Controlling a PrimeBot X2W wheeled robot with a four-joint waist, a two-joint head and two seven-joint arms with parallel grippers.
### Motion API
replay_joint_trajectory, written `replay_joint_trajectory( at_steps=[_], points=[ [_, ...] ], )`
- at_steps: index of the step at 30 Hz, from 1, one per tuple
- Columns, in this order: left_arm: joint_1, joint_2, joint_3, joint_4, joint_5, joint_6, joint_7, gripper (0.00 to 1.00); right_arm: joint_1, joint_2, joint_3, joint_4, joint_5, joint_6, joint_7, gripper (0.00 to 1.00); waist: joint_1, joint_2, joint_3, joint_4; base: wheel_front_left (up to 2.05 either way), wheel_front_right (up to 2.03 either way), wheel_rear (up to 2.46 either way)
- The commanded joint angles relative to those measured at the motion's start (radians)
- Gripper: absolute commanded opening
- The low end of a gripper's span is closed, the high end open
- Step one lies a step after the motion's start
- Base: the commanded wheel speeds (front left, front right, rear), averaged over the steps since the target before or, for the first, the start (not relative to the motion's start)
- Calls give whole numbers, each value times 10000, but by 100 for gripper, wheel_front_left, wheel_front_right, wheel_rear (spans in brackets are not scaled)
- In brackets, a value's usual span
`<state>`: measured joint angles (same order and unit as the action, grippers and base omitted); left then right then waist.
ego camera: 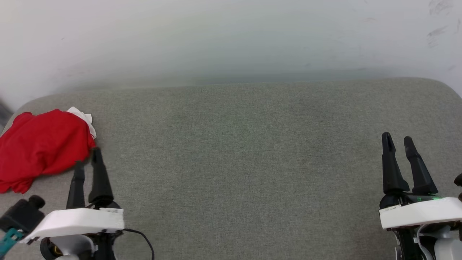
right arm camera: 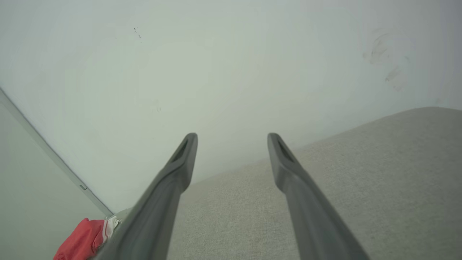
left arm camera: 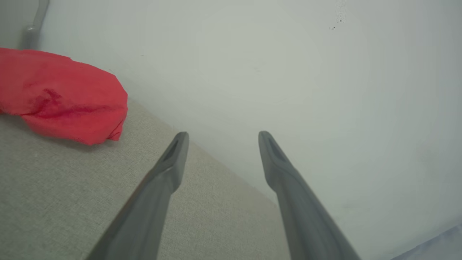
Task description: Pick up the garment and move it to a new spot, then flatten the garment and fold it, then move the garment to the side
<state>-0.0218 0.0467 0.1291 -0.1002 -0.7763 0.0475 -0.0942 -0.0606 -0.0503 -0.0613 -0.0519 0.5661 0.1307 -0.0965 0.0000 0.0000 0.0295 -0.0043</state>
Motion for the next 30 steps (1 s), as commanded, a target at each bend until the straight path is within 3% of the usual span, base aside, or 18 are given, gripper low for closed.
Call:
replay_joint_trajectory(
  at_steps=[1, 6, 13, 25, 30],
  points=[
    [43, 33, -311, -364, 717, 244, -138, 100, -198, -4, 18, -279, -510, 0, -121, 100, 0, 0, 14, -2, 0, 0, 0],
    [92, 68, -897, -598, 1813, 478, -261, 100, -194, -4, 27, -424, -1129, 1, -230, 100, 0, 0, 42, -14, 0, 0, 0],
    [176, 610, -2065, -739, 2944, 1128, -455, 100, -143, -3, 110, -570, -2207, 1, -431, 100, 0, 0, 93, -48, 0, 0, 0],
    [56, 1900, -4035, -625, 4446, 3055, -769, 100, 19, -1, 203, -456, -3956, 0, -743, 100, 0, 0, 103, -84, 0, 0, 0],
    [-33, 2235, -4721, -419, 4650, 3654, -889, 100, 78, -1, 202, -444, -4570, 0, -861, 100, 0, 0, 101, -94, 0, 0, 0]
  ],
)
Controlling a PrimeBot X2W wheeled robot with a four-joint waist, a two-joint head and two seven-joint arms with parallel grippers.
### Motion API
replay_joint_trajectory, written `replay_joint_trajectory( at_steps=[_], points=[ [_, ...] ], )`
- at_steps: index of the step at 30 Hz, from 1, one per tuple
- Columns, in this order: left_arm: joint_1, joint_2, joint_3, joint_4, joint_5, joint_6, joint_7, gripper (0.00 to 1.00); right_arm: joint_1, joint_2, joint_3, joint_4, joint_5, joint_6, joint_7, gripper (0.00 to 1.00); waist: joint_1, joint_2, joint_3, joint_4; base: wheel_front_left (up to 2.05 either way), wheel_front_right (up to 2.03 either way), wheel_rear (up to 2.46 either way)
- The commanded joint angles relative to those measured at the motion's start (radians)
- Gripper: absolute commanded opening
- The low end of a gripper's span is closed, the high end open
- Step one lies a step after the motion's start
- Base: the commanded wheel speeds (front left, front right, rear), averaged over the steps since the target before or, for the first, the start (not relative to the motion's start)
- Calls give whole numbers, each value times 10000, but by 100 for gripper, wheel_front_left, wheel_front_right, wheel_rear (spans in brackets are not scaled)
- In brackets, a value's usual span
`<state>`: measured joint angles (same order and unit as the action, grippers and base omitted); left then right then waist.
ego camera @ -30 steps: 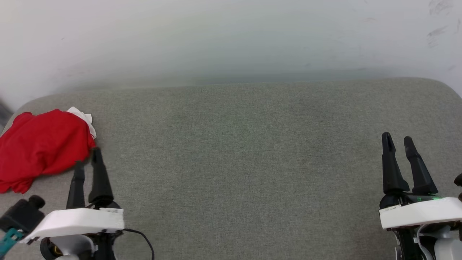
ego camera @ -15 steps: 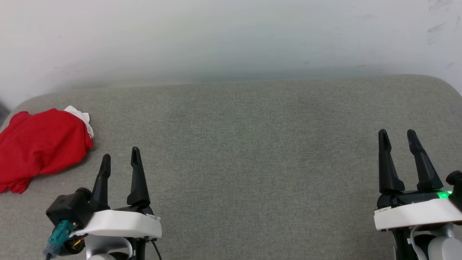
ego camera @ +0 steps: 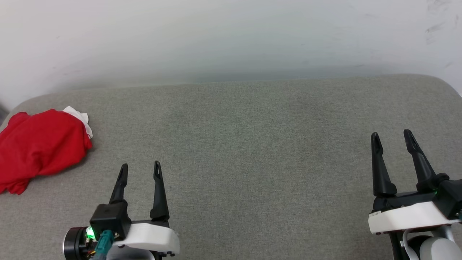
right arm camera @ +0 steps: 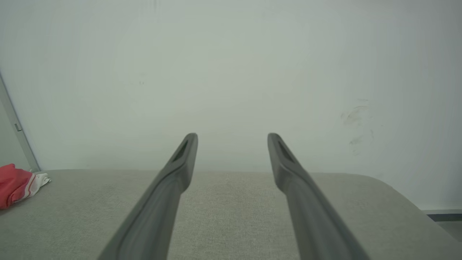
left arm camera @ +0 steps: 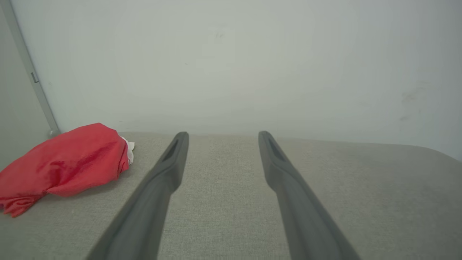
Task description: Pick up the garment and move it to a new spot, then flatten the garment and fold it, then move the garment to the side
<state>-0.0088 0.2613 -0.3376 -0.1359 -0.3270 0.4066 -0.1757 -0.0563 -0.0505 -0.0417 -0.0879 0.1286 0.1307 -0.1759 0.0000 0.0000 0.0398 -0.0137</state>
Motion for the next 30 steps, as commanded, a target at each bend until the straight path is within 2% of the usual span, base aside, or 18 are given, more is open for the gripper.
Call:
replay_joint_trajectory(
  at_steps=[1, 7, 13, 18, 24, 27, 30],
  points=[
    [-195, 150, -134, -29, 235, 142, -97, 100, 46, 1, 0, -69, -322, 0, -95, 100, 0, 0, -3, -2, 0, 0, 0],
    [-195, 305, -501, 130, 460, 486, -245, 100, 74, 2, 44, -3, -971, 0, -221, 100, 0, 0, -7, -26, 0, 0, 0],
    [-12, -21, -249, -96, 262, 29, -357, 100, 94, 3, 105, -107, -1255, 0, -362, 100, 0, 0, 8, -37, 0, 0, 0],
    [286, -571, 567, -166, 164, -1043, -466, 100, 160, 4, -31, -29, -795, -1, -461, 100, 0, 0, 24, -45, 0, 0, 0],
    [660, -1337, 1676, -91, 605, -2369, -588, 100, 212, 5, -7, 191, -544, -1, -580, 100, 0, 0, 31, -64, 0, 0, 0],
    [788, -1591, 2068, 91, 875, -3113, -642, 100, 251, 4, -46, 379, -304, -1, -637, 100, 0, 0, 39, -77, 0, 0, 0],
    [876, -1801, 2406, 298, 1143, -3654, -701, 100, 240, 6, 18, 467, -440, -1, -701, 100, 0, 0, 58, -89, 0, 0, 0]
  ],
)
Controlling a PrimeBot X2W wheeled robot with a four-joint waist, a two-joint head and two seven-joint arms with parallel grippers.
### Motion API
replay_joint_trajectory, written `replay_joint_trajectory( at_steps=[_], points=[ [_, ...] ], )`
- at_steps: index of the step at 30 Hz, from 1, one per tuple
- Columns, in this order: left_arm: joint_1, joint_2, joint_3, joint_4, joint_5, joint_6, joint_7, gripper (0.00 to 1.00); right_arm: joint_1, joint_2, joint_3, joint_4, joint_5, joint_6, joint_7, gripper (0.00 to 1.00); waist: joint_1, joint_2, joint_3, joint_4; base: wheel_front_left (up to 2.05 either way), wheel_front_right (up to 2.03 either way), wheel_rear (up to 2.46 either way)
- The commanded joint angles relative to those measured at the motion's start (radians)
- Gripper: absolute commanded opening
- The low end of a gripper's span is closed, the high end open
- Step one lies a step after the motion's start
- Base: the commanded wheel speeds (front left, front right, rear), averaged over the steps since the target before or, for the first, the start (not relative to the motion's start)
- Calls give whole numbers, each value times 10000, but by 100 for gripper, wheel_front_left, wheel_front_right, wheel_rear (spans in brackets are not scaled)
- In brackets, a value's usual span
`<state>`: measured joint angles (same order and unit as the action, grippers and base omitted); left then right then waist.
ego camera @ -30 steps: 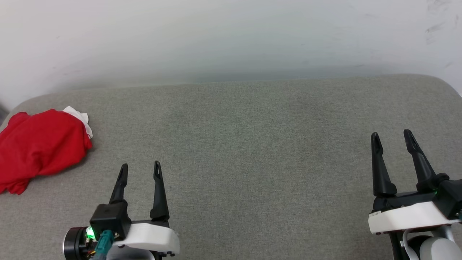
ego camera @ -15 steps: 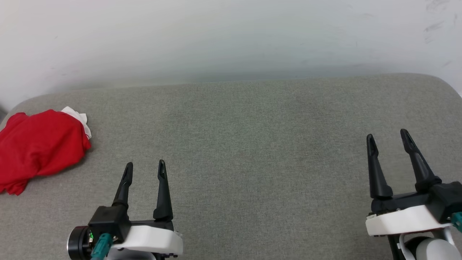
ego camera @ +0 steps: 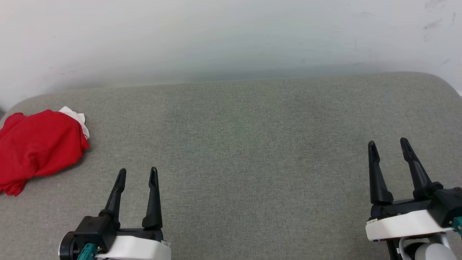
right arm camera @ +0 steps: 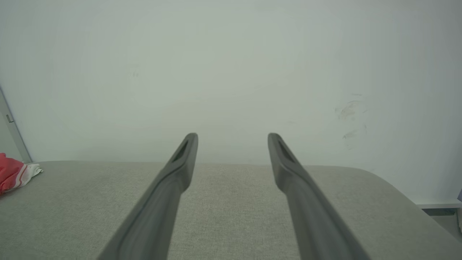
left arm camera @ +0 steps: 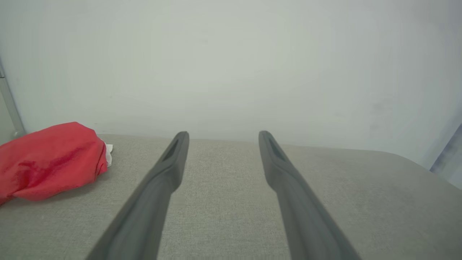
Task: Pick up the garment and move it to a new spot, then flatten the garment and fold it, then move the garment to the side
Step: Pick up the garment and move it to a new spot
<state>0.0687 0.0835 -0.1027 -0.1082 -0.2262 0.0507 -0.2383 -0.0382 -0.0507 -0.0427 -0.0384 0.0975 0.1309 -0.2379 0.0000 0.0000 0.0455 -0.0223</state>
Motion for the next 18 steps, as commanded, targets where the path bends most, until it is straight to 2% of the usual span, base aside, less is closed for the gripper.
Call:
replay_joint_trajectory(
  at_steps=[1, 4, 8, 12, 18],
  points=[
    [138, -81, 141, 148, 217, -269, -87, 100, 68, 8, 35, 4, -123, -3, -98, 100, 0, 0, 0, -7, 0, 0, 0],
    [161, -192, 332, 416, 542, -683, -144, 100, 78, 8, 35, 47, -252, -3, -147, 100, 0, 0, 1, -25, 0, 0, 0],
    [201, -281, 474, 619, 934, -1026, -230, 100, 113, 9, 22, 108, -401, -3, -229, 100, 0, 0, 11, -41, 0, 0, 0],
    [237, -314, 561, 741, 1223, -1197, -290, 100, 179, 9, 40, 157, -615, -3, -287, 100, 0, 0, 21, -41, 0, 0, 0],
    [202, -332, 602, 858, 1048, -1290, -286, 100, 205, 9, 71, 232, -510, -3, -284, 100, 0, 0, 5, -18, 0, 0, 0]
  ],
)
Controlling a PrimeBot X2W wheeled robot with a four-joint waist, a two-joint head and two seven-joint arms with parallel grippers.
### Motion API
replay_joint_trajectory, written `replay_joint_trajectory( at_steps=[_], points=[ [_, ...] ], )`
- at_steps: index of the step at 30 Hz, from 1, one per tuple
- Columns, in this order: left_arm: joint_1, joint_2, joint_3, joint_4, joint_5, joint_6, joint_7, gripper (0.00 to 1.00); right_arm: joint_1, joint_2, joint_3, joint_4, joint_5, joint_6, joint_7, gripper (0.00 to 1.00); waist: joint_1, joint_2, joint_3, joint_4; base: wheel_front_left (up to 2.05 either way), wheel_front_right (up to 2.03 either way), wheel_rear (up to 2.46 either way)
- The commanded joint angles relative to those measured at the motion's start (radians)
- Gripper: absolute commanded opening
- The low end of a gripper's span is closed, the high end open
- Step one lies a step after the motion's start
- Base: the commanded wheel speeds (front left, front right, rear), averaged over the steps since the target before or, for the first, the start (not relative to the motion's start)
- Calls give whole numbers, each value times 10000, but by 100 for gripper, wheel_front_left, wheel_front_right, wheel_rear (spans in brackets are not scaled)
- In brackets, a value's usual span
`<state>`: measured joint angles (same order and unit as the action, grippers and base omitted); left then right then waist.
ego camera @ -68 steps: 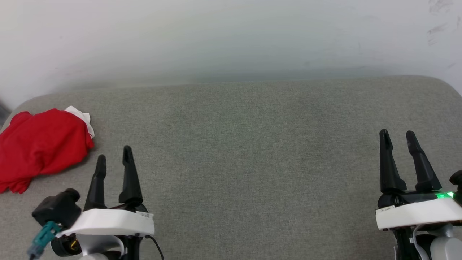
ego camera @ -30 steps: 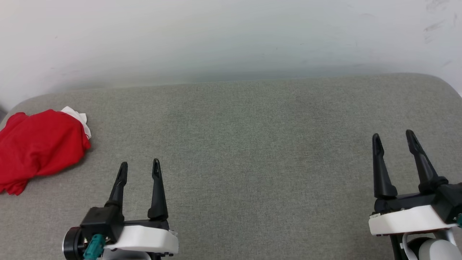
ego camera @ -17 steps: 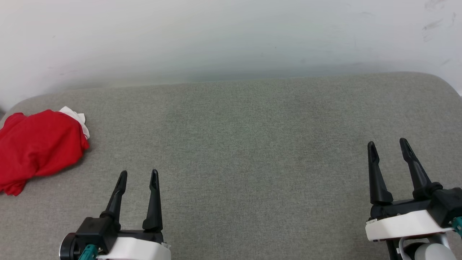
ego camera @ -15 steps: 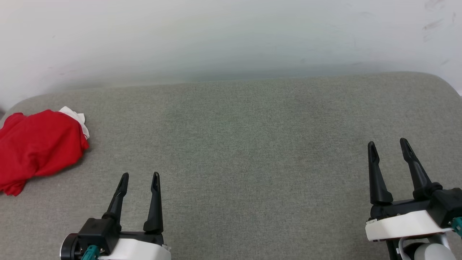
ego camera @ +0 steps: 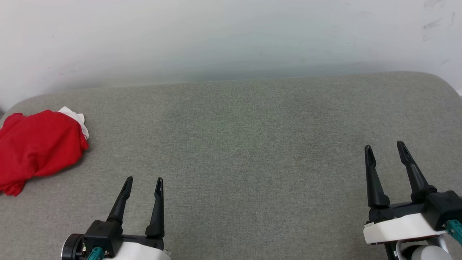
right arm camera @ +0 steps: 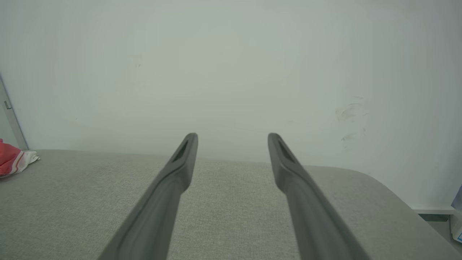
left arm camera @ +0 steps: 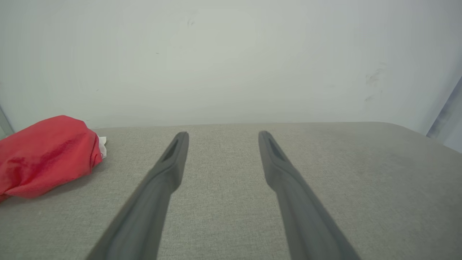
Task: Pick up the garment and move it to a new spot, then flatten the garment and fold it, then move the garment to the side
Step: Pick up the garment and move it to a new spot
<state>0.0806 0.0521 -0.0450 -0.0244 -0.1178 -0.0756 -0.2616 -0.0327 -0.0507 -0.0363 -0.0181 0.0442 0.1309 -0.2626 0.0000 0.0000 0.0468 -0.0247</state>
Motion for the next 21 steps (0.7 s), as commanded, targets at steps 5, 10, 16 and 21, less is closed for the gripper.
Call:
replay_joint_trajectory(
  at_steps=[5, 10, 16, 21],
  points=[
    [75, -19, 48, 34, -113, -22, -52, 100, 164, 9, 24, 62, 69, -3, -35, 100, 0, 0, -29, 22, 0, 0, 0],
    [37, -19, 80, 2, -164, -13, -52, 100, 145, 9, 42, 77, 136, -3, -35, 100, 0, 0, -2, 41, 0, 0, 0],
    [-107, -19, 126, -4, -188, 4, -52, 100, 165, 9, 120, 17, 241, -3, -35, 100, 0, 0, 86, 187, 0, 0, 0],
    [-173, -18, 223, 62, -232, 62, -52, 100, 182, 9, 96, 44, 163, -3, -33, 100, 0, 0, 121, 486, 0, 0, 0]
  ],
)
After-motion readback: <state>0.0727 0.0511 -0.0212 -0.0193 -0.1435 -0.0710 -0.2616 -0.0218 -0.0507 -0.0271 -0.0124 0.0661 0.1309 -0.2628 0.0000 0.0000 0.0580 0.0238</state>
